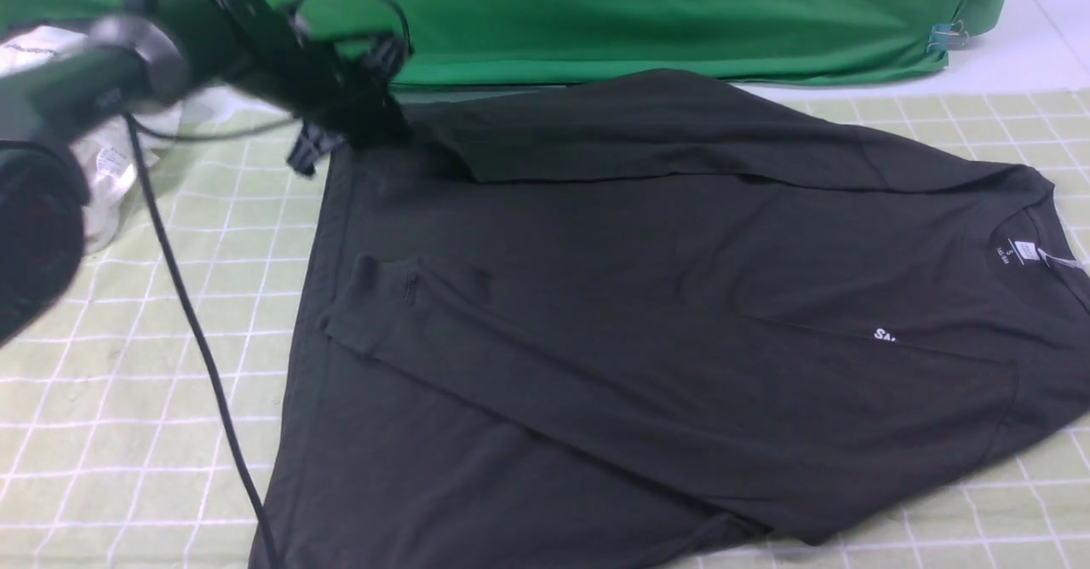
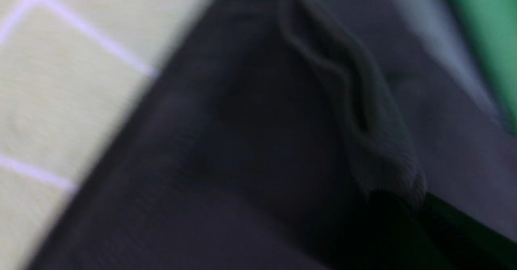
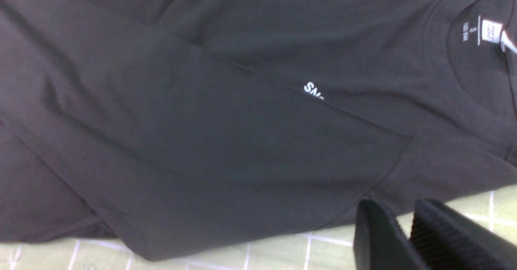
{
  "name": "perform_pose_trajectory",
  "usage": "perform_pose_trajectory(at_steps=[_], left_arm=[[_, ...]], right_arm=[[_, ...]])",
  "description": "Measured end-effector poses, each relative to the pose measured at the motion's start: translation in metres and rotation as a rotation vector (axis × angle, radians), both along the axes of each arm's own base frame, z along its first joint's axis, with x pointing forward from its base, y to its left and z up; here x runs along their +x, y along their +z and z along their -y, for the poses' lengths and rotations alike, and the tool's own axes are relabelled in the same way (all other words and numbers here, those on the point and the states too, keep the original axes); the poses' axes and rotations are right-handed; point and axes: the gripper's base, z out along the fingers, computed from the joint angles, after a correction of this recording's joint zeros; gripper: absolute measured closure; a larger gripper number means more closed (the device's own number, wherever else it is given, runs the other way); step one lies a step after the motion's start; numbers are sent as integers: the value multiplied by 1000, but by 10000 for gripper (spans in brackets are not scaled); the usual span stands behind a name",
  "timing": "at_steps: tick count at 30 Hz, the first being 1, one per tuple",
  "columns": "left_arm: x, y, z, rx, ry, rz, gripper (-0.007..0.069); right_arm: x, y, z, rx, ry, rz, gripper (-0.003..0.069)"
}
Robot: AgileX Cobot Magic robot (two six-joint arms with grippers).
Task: Fold a long-sleeved shirt over a green coffee tablecloth.
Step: 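Fold the left side of the dark shirt inward over its body with the left gripper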
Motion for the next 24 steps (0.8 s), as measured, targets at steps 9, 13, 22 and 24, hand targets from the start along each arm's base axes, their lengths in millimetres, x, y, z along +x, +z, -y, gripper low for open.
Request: perform_pose_trajectory(at_steps=[9,13,22,24], left_arm=[[-59,82,10,55,-253,-43,603],[-85,64,12,105,-289,-150,603],[-140,13,10,149,-384,-323,603],[-148,-4,9,161,-391,-348,603]], right_arm=[[-1,0,0,-1,2,-8,515],[-1,-1,0,-1,5,-20,510],[-2,-1,0,-1,5,-25,498],[-2,-1,0,-1,5,-26,496]])
